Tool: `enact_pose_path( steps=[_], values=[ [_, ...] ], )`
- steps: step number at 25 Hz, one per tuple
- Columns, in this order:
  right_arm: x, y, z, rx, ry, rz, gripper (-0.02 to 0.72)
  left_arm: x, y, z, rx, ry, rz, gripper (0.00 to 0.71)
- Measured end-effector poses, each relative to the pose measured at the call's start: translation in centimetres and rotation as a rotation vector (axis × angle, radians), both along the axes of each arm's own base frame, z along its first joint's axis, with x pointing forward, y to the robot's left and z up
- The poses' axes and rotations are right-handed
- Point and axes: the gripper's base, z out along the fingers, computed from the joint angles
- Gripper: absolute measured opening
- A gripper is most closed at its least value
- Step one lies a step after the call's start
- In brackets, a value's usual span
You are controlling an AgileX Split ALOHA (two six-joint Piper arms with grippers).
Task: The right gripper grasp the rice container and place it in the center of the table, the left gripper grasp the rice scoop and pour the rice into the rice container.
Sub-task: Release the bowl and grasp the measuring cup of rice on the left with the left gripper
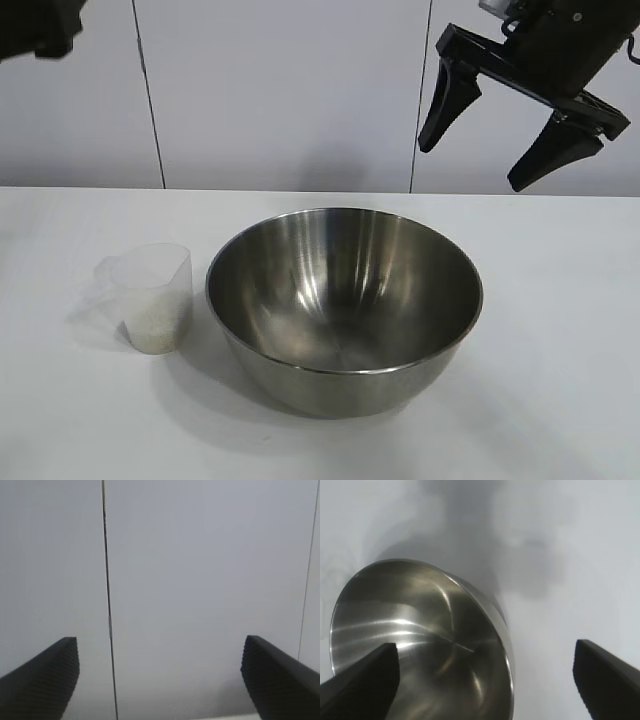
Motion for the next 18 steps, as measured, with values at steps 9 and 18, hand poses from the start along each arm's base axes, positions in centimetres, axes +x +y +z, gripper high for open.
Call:
enact_pose_path(
  steps=[9, 18],
  values=[
    [0.0, 0.0, 0.0, -0.001, 0.000, 0.001, 0.653, -4.7, 2.2, -6.0, 0.156, 0.239, -0.027, 0.632],
    [0.0, -0.1, 0.0, -0.008, -0.001, 0.004, 0.653, -4.9, 2.2, -11.4, 0.280, 0.476, -0.043, 0.632]
  ],
)
